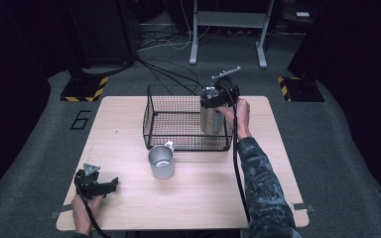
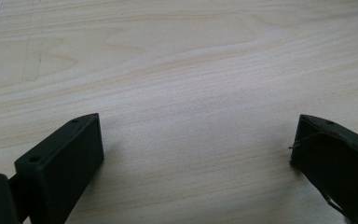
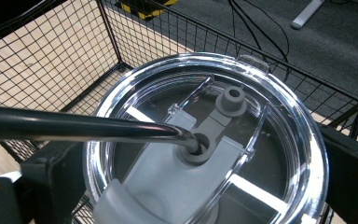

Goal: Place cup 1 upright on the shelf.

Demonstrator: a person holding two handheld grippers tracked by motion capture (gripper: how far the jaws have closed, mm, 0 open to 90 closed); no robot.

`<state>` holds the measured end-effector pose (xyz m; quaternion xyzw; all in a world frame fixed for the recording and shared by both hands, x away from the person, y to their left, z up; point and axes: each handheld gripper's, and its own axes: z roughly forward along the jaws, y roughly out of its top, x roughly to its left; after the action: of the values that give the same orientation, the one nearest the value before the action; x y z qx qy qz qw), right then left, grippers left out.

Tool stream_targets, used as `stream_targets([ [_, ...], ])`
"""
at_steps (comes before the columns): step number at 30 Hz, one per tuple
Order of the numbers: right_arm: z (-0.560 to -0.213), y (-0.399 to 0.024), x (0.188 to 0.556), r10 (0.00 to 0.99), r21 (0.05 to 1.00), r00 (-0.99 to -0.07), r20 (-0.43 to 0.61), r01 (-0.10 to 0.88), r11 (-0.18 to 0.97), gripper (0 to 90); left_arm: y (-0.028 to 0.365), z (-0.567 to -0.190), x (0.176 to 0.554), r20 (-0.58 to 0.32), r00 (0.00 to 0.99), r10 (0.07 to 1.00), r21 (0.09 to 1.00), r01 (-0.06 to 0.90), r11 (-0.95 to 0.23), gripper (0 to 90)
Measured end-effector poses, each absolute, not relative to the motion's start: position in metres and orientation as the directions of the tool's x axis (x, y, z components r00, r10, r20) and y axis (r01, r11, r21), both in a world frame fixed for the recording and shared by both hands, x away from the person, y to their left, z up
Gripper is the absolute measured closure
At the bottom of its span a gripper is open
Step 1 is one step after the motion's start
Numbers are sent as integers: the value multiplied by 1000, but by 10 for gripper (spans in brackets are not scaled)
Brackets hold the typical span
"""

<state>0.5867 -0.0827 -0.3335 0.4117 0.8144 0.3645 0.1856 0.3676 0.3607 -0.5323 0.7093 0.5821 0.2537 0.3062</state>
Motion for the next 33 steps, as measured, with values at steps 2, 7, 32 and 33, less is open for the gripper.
stream_targets([
  [2, -335, -82, 587, 811, 742, -585, 9, 547, 387, 33, 361, -532, 368, 3, 194, 981, 730, 670, -135, 20],
  [7, -340, -83, 590, 814, 741, -581, 10, 550, 384, 33, 361, -532, 368, 4, 194, 981, 730, 670, -135, 21],
  [32, -367, -80, 598, 833, 714, -553, 22, 592, 374, 32, 361, -532, 367, 1, 197, 980, 726, 675, -136, 22],
  [33, -367, -80, 598, 833, 714, -553, 19, 591, 376, 32, 361, -532, 367, 1, 197, 980, 726, 674, -136, 22],
])
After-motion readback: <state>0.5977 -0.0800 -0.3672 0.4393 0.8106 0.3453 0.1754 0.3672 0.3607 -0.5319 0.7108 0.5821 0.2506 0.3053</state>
